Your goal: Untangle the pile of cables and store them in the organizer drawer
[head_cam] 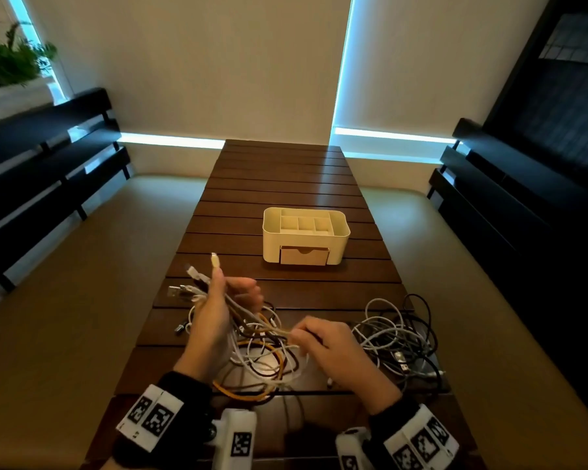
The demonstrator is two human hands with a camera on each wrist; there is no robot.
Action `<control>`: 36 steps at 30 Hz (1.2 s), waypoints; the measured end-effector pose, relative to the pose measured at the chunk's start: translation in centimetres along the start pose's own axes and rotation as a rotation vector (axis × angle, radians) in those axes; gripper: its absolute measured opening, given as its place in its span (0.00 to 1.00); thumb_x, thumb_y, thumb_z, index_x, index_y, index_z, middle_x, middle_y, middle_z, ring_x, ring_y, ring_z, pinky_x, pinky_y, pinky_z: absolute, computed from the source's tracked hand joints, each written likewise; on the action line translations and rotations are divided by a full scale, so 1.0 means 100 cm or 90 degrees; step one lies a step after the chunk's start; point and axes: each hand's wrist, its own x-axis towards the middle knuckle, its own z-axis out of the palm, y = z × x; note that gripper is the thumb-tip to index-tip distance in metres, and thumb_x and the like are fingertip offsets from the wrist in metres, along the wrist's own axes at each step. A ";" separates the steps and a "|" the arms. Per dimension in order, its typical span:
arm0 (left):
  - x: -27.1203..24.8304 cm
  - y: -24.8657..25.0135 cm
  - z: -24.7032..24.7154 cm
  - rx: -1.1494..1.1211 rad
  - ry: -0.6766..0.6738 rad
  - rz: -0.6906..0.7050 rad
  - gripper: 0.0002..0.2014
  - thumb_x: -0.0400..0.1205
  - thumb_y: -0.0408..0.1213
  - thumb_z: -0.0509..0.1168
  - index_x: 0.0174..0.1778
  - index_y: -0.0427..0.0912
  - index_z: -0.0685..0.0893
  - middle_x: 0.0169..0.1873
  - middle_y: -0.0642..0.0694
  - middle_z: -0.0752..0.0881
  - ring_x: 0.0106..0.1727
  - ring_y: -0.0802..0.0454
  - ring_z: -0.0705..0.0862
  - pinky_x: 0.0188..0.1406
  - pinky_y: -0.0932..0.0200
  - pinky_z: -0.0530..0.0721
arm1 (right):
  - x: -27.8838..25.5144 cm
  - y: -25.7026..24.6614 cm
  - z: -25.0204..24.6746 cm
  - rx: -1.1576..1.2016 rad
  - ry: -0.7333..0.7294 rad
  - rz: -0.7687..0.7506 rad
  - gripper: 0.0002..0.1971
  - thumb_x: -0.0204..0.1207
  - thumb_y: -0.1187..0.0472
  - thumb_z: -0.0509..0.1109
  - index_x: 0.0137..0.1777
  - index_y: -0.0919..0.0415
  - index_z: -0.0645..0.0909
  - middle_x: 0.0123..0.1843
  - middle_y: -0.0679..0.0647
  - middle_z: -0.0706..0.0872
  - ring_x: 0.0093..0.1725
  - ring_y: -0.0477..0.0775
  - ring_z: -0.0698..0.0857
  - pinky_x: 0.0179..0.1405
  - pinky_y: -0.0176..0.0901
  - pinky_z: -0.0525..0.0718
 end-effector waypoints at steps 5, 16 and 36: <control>0.003 0.016 -0.002 -0.144 -0.047 0.003 0.24 0.84 0.57 0.48 0.31 0.43 0.71 0.17 0.50 0.69 0.17 0.53 0.72 0.30 0.53 0.86 | -0.010 0.020 -0.017 -0.001 -0.049 0.019 0.09 0.80 0.58 0.64 0.40 0.50 0.83 0.26 0.43 0.79 0.27 0.40 0.78 0.30 0.28 0.72; 0.006 0.027 -0.019 0.069 -0.034 0.043 0.11 0.74 0.45 0.67 0.31 0.48 0.72 0.17 0.55 0.68 0.12 0.62 0.62 0.09 0.70 0.60 | -0.011 0.026 -0.047 -0.088 0.068 0.004 0.06 0.79 0.60 0.66 0.42 0.52 0.82 0.37 0.42 0.82 0.38 0.37 0.80 0.39 0.26 0.76; 0.008 0.075 -0.039 -0.189 0.090 0.160 0.17 0.81 0.50 0.61 0.27 0.49 0.76 0.17 0.56 0.68 0.16 0.63 0.61 0.13 0.70 0.60 | -0.017 0.067 -0.072 -0.006 0.014 0.105 0.11 0.80 0.59 0.65 0.37 0.51 0.83 0.26 0.44 0.80 0.26 0.39 0.76 0.29 0.32 0.71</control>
